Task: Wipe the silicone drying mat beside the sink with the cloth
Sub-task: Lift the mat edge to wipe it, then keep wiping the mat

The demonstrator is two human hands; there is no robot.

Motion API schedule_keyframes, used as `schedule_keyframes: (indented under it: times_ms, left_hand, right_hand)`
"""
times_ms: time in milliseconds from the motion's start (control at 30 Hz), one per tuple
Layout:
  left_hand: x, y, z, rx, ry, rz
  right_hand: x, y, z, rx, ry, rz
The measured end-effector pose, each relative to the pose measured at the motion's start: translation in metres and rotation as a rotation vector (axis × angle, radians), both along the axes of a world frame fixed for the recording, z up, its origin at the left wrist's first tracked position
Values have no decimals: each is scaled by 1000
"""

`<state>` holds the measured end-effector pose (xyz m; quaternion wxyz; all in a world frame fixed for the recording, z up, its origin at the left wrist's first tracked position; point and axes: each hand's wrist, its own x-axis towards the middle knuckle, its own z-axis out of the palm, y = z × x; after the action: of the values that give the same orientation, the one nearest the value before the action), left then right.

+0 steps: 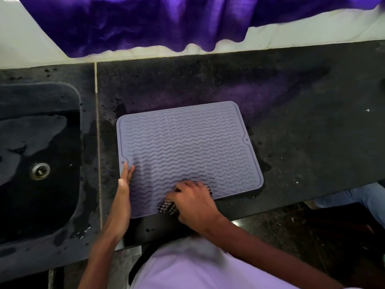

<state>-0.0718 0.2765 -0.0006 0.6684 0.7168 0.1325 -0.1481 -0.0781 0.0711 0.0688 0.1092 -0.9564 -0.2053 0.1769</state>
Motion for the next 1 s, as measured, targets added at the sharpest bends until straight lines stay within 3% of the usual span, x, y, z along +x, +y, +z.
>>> schedule_keyframes:
  times_ms: [433, 533, 600, 667, 800, 1000]
  left_hand:
    - [-7, -6, 10, 51, -27, -2]
    - [-6, -9, 17, 167, -37, -24]
    - [-2, -12, 20, 358, -95, 6]
    - [6, -17, 20, 616, -250, 74]
    - [28, -26, 6, 901, -456, 100]
    - [63, -28, -12, 943, -391, 13]
  right_hand:
    - [29, -168, 34, -338, 135, -292]
    - [35, -184, 46, -432, 149, -311]
    - [39, -184, 54, -301, 133, -422]
    - [47, -168, 54, -26, 78, -536]
    - [72, -79, 34, 378, -69, -500]
    - [107, 52, 1, 327, -131, -239]
